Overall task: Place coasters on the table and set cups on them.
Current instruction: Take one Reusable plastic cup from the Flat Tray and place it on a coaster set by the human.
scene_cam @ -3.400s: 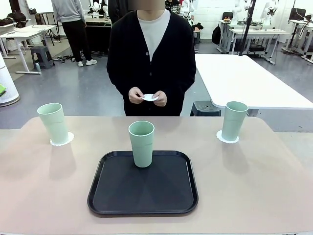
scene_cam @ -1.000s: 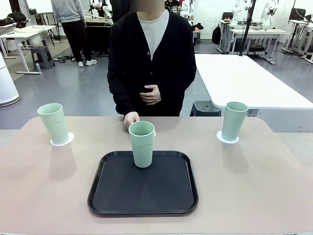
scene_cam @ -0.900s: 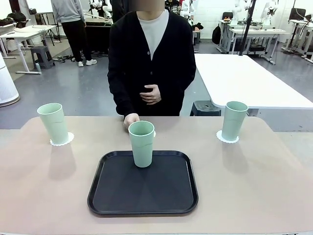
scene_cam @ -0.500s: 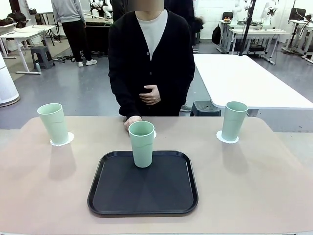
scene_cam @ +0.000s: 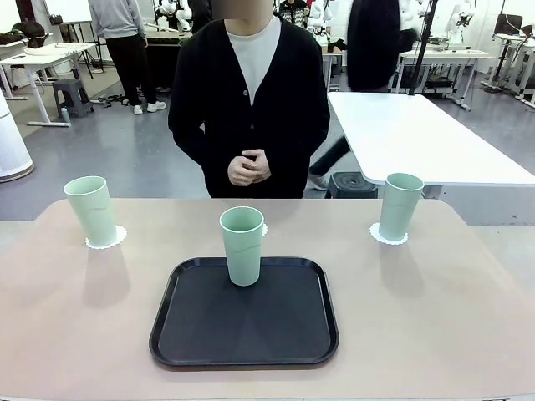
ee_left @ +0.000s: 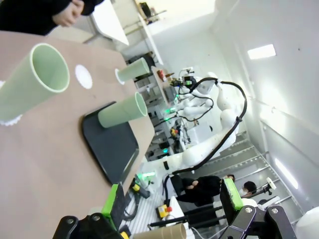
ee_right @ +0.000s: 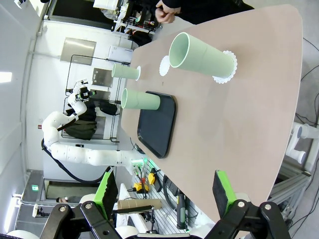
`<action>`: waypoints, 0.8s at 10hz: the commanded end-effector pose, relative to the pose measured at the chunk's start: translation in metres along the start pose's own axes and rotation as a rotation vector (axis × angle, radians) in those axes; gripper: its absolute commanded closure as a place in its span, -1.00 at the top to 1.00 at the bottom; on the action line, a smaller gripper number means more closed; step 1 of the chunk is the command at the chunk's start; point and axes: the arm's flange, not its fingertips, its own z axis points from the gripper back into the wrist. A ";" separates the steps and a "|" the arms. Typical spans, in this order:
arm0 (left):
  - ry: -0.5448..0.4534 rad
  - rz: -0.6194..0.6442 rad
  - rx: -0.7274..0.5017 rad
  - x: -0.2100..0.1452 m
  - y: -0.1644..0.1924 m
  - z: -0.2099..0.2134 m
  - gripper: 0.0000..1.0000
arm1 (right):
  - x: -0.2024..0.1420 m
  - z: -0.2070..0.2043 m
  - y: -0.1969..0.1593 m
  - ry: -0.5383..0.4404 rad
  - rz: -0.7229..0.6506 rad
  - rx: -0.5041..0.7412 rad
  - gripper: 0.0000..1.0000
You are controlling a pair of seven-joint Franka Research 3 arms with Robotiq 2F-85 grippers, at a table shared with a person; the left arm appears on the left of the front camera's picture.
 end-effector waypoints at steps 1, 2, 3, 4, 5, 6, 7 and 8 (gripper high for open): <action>-0.005 -0.004 0.003 0.000 -0.001 0.002 1.00 | 0.002 -0.001 0.002 -0.010 -0.003 0.008 1.00; -0.005 -0.004 0.003 0.000 -0.001 0.002 1.00 | 0.002 -0.001 0.002 -0.010 -0.003 0.008 1.00; -0.005 -0.004 0.003 0.000 -0.001 0.002 1.00 | 0.002 -0.001 0.002 -0.010 -0.003 0.008 1.00; -0.005 -0.004 0.003 0.000 -0.001 0.002 1.00 | 0.002 -0.001 0.002 -0.010 -0.003 0.008 1.00; -0.005 -0.004 0.003 0.000 -0.001 0.002 1.00 | 0.002 -0.001 0.002 -0.010 -0.003 0.008 1.00; -0.005 -0.004 0.003 0.000 -0.001 0.002 1.00 | 0.002 -0.001 0.002 -0.010 -0.003 0.008 1.00; -0.005 -0.004 0.003 0.000 -0.001 0.002 1.00 | 0.002 -0.001 0.002 -0.010 -0.003 0.008 1.00; -0.005 -0.004 0.003 0.000 -0.001 0.002 1.00 | 0.002 -0.001 0.002 -0.010 -0.003 0.008 1.00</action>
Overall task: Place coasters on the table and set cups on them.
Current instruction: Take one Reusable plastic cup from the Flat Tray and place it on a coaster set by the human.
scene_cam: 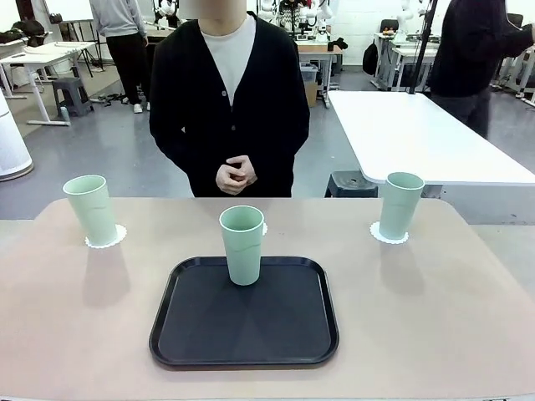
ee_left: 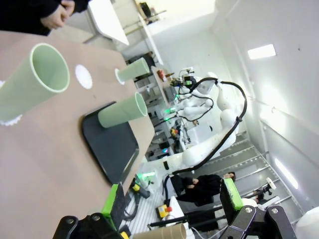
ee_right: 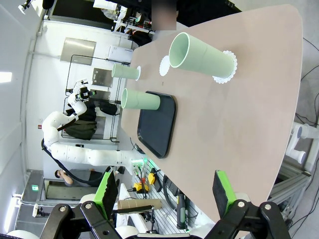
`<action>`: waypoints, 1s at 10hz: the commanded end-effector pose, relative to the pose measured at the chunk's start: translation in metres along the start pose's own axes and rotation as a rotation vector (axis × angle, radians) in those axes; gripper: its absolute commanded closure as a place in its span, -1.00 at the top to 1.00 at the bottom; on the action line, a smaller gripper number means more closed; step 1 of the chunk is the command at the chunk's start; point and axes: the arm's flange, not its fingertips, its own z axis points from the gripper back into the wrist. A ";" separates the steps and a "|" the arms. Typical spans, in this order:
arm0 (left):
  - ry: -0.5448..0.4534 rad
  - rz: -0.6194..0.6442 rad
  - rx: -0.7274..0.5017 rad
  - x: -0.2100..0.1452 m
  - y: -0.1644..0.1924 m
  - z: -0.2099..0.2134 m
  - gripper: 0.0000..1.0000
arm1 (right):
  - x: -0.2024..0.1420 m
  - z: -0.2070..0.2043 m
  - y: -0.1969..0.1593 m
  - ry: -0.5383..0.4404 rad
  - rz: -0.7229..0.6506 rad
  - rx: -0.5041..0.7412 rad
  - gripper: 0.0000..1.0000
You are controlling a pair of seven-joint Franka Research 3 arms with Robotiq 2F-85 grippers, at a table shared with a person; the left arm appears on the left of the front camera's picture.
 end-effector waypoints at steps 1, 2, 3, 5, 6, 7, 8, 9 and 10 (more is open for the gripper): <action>-0.005 -0.004 0.003 0.000 -0.001 0.002 1.00 | 0.002 -0.001 0.002 -0.010 -0.003 0.008 1.00; -0.005 -0.004 0.003 0.000 -0.001 0.002 1.00 | 0.002 -0.001 0.002 -0.010 -0.003 0.008 1.00; -0.005 -0.004 0.003 0.000 -0.001 0.002 1.00 | 0.002 -0.001 0.002 -0.010 -0.003 0.008 1.00; -0.005 -0.004 0.003 0.000 -0.001 0.002 1.00 | 0.002 -0.001 0.002 -0.010 -0.003 0.008 1.00; -0.005 -0.004 0.003 0.000 -0.001 0.002 1.00 | 0.002 -0.001 0.002 -0.010 -0.003 0.008 1.00; -0.005 -0.004 0.003 0.000 -0.001 0.002 1.00 | 0.002 -0.001 0.002 -0.010 -0.003 0.008 1.00; -0.005 -0.004 0.003 0.000 -0.001 0.002 1.00 | 0.002 -0.001 0.002 -0.010 -0.003 0.008 1.00; -0.005 -0.004 0.003 0.000 -0.001 0.002 1.00 | 0.002 -0.001 0.002 -0.010 -0.003 0.008 1.00; -0.005 -0.004 0.003 0.000 -0.001 0.002 1.00 | 0.000 0.000 0.000 0.000 0.000 0.000 1.00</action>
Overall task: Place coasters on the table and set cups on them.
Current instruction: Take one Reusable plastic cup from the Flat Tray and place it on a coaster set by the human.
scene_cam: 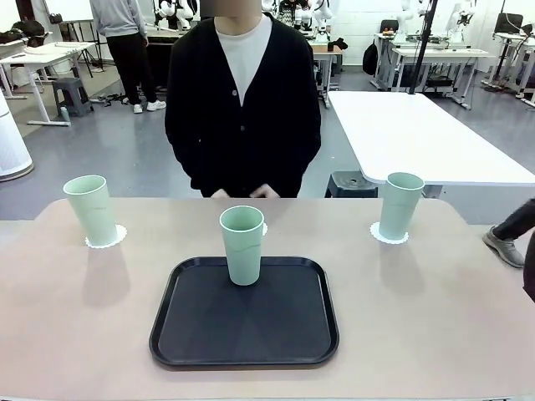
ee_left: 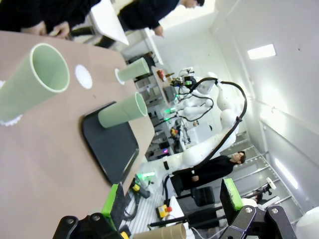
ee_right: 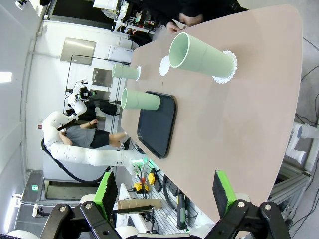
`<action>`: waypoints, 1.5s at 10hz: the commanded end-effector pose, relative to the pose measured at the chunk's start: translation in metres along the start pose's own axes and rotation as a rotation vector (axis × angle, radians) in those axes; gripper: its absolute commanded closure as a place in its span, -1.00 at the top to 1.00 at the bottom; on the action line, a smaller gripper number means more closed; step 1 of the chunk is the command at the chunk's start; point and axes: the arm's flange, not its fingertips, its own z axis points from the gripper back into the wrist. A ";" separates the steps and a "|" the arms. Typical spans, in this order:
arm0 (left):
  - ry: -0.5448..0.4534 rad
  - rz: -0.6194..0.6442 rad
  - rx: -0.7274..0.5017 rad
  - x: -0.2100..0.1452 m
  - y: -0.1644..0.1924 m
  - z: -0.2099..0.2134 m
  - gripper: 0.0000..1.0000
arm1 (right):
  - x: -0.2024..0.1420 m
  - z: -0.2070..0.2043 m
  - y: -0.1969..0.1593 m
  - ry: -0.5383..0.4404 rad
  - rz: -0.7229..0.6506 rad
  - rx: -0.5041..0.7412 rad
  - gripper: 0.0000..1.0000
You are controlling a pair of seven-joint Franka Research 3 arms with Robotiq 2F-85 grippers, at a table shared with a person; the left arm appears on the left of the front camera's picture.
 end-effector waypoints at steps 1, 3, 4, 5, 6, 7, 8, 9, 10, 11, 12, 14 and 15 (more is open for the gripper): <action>-0.005 -0.004 0.003 0.000 -0.001 0.002 1.00 | 0.003 -0.014 0.025 0.098 0.142 -0.019 1.00; -0.005 -0.004 0.003 0.000 -0.001 0.002 1.00 | 0.007 -0.053 0.088 0.254 0.368 -0.074 1.00; -0.005 -0.004 0.003 0.000 -0.001 0.002 1.00 | 0.008 -0.081 0.117 0.326 0.466 -0.073 1.00; -0.005 -0.004 0.003 0.000 -0.001 0.002 1.00 | 0.006 -0.117 0.144 0.358 0.571 -0.073 1.00; -0.005 -0.004 0.003 0.000 -0.001 0.002 1.00 | -0.001 -0.150 0.163 0.340 0.663 -0.081 1.00; -0.005 -0.004 0.003 0.000 -0.001 0.002 1.00 | -0.012 -0.182 0.181 0.301 0.773 -0.085 1.00; -0.005 -0.004 0.003 0.000 -0.001 0.002 1.00 | -0.026 -0.212 0.191 0.267 0.862 -0.105 1.00; -0.005 -0.004 0.003 0.000 -0.001 0.002 1.00 | -0.041 -0.244 0.193 0.231 0.967 -0.135 1.00; -0.005 -0.004 0.003 0.000 -0.001 0.002 1.00 | -0.057 -0.269 0.192 0.202 1.069 -0.171 1.00; -0.005 -0.004 0.003 0.000 -0.001 0.002 1.00 | -0.068 -0.292 0.187 0.174 1.152 -0.190 1.00; -0.005 -0.004 0.003 0.000 -0.001 0.002 1.00 | -0.080 -0.312 0.182 0.160 1.211 -0.204 1.00; -0.005 -0.004 0.003 0.000 -0.001 0.002 1.00 | -0.093 -0.331 0.172 0.277 1.138 -0.086 1.00; -0.005 -0.004 0.003 0.000 -0.001 0.002 1.00 | -0.082 -0.312 0.180 0.219 1.180 -0.199 1.00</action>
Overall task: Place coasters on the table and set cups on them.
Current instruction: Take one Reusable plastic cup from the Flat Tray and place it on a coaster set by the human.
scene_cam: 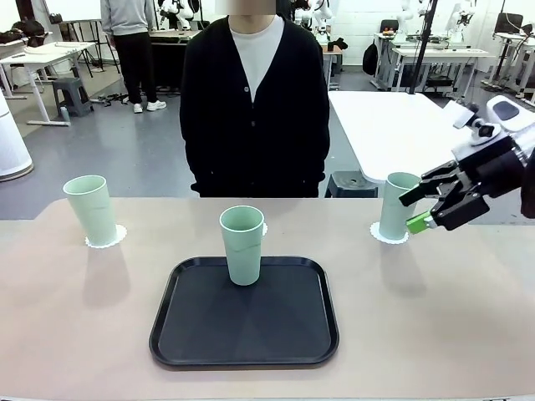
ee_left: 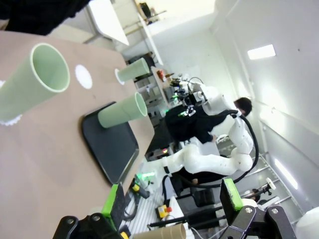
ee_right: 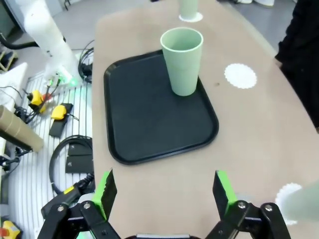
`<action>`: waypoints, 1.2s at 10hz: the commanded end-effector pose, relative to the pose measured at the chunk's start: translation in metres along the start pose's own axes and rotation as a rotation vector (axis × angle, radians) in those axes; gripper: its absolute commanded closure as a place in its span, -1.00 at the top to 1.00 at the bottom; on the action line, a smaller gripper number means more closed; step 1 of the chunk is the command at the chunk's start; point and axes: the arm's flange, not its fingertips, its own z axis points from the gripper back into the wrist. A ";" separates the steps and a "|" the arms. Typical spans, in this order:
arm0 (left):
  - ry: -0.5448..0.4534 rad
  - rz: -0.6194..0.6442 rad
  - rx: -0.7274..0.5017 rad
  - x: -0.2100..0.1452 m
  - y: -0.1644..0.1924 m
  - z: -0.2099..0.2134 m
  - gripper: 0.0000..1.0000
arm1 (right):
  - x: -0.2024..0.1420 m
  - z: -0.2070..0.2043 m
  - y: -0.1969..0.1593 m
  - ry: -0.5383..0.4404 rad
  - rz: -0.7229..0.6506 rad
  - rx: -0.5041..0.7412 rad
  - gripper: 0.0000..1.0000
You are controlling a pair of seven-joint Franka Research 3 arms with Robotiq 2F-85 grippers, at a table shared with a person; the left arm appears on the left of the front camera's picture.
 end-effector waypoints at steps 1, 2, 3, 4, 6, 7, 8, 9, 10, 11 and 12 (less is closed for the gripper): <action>-0.004 -0.005 0.004 0.000 -0.002 0.002 1.00 | 0.005 0.020 -0.008 -0.004 -0.004 -0.045 1.00; -0.004 -0.005 0.004 0.000 -0.002 0.002 1.00 | 0.005 0.020 -0.008 -0.004 -0.004 -0.045 1.00; -0.004 -0.005 0.004 0.000 -0.002 0.002 1.00 | 0.005 0.020 -0.008 -0.004 -0.004 -0.045 1.00; -0.004 -0.005 0.004 0.000 -0.002 0.002 1.00 | 0.005 0.020 -0.008 -0.004 -0.004 -0.045 1.00; -0.004 -0.005 0.004 0.000 -0.002 0.002 1.00 | 0.003 0.026 -0.006 -0.127 0.128 -0.074 1.00; -0.004 -0.005 0.004 0.000 -0.002 0.002 1.00 | 0.015 -0.001 -0.016 -0.176 0.232 -0.005 1.00; -0.004 -0.005 0.004 0.000 -0.002 0.002 1.00 | 0.028 -0.032 -0.029 -0.183 0.295 0.064 1.00; -0.004 -0.005 0.004 0.000 -0.002 0.002 1.00 | 0.043 -0.063 -0.046 -0.184 0.328 0.134 1.00; -0.004 -0.005 0.004 0.000 -0.002 0.002 1.00 | 0.053 -0.093 -0.061 -0.196 0.310 0.187 1.00; -0.004 -0.005 0.004 0.000 -0.002 0.002 1.00 | 0.065 -0.125 -0.079 -0.222 0.266 0.208 1.00; -0.004 -0.005 0.004 0.000 -0.002 0.002 1.00 | 0.068 -0.147 -0.089 -0.233 0.224 0.200 1.00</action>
